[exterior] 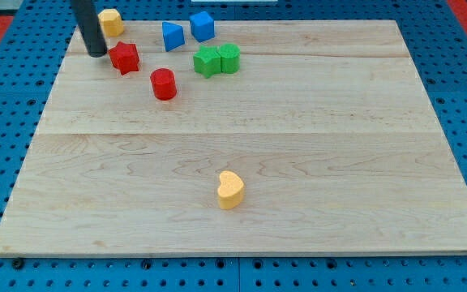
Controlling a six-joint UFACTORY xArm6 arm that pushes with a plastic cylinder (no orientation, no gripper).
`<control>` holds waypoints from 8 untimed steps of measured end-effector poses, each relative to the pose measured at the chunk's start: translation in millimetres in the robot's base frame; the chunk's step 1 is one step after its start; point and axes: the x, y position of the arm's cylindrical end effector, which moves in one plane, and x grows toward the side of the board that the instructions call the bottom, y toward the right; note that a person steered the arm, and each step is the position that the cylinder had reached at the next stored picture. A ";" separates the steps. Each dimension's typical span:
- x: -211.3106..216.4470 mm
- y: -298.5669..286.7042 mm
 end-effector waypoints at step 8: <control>-65.1 118.1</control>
